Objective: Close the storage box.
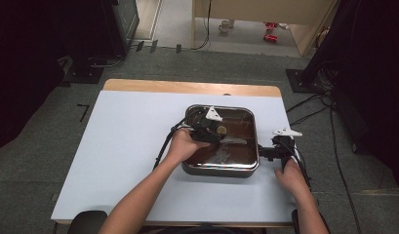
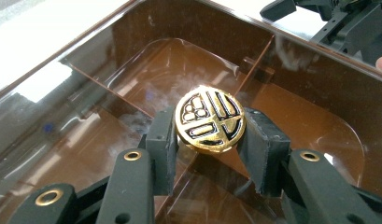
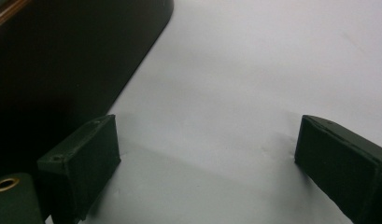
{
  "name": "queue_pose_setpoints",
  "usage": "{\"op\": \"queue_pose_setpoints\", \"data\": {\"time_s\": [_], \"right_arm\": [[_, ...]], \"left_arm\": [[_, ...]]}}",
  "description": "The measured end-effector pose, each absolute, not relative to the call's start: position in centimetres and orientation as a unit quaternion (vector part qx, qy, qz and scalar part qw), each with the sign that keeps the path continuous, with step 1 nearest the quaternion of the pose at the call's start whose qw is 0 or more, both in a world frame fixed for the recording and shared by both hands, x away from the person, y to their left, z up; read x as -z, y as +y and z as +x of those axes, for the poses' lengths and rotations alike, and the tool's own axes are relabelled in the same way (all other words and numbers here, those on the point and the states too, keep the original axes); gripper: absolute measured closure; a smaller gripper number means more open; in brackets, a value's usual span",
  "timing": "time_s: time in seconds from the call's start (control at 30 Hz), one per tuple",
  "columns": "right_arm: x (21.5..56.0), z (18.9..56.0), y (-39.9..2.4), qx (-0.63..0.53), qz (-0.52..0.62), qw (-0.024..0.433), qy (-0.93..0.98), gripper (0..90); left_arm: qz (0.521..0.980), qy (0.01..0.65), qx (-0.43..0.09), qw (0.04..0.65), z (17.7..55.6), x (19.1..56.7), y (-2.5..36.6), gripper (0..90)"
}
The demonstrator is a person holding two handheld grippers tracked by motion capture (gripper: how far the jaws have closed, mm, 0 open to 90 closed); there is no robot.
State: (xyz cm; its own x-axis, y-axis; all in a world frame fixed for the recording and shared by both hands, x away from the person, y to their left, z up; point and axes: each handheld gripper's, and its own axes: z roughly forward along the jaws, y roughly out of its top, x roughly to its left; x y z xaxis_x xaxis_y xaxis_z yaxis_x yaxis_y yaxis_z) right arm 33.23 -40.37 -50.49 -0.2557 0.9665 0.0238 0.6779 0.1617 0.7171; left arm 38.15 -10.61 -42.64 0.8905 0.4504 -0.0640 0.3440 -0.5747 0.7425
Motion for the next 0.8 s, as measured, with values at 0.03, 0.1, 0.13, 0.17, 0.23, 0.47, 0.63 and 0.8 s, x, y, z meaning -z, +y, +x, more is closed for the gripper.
{"op": "queue_pose_setpoints", "data": {"time_s": [0.03, 0.1, 0.13, 0.17, 0.23, 0.47, 0.63, 0.8], "right_arm": [[50.5, 33.2, -40.4, -0.315, 0.565, 0.229, 0.727, 5.9], [50.5, 33.2, -40.4, -0.315, 0.565, 0.229, 0.727, 5.9], [50.5, 33.2, -40.4, -0.315, 0.565, 0.229, 0.727, 5.9], [50.5, 33.2, -40.4, -0.315, 0.565, 0.229, 0.727, 5.9], [50.5, 33.2, -40.4, -0.315, 0.565, 0.229, 0.727, 5.9], [50.5, 33.2, -40.4, -0.315, 0.565, 0.229, 0.727, 5.9], [50.5, 33.2, -40.4, -0.315, 0.565, 0.229, 0.727, 5.9], [50.5, 33.2, -40.4, -0.315, 0.565, 0.229, 0.727, 5.9]], "left_arm": [[0.886, 0.224, -0.065, 0.401, 38.1, 42.6, -10.6, 58.9], [0.885, 0.227, -0.056, 0.402, 38.2, 42.6, -10.5, 57.8], [0.885, 0.23, -0.049, 0.402, 38.3, 42.6, -10.4, 55.4], [0.885, 0.232, -0.043, 0.402, 38.4, 42.7, -10.4, 52.0], [0.883, 0.236, -0.041, 0.404, 38.4, 42.7, -10.3, 47.9], [0.879, 0.245, -0.049, 0.407, 38.5, 42.0, -9.4, 36.8], [0.879, 0.254, -0.085, 0.395, 38.1, 41.5, -8.4, 33.8], [0.876, 0.262, -0.075, 0.397, 37.9, 41.3, -7.4, 33.7]]}}
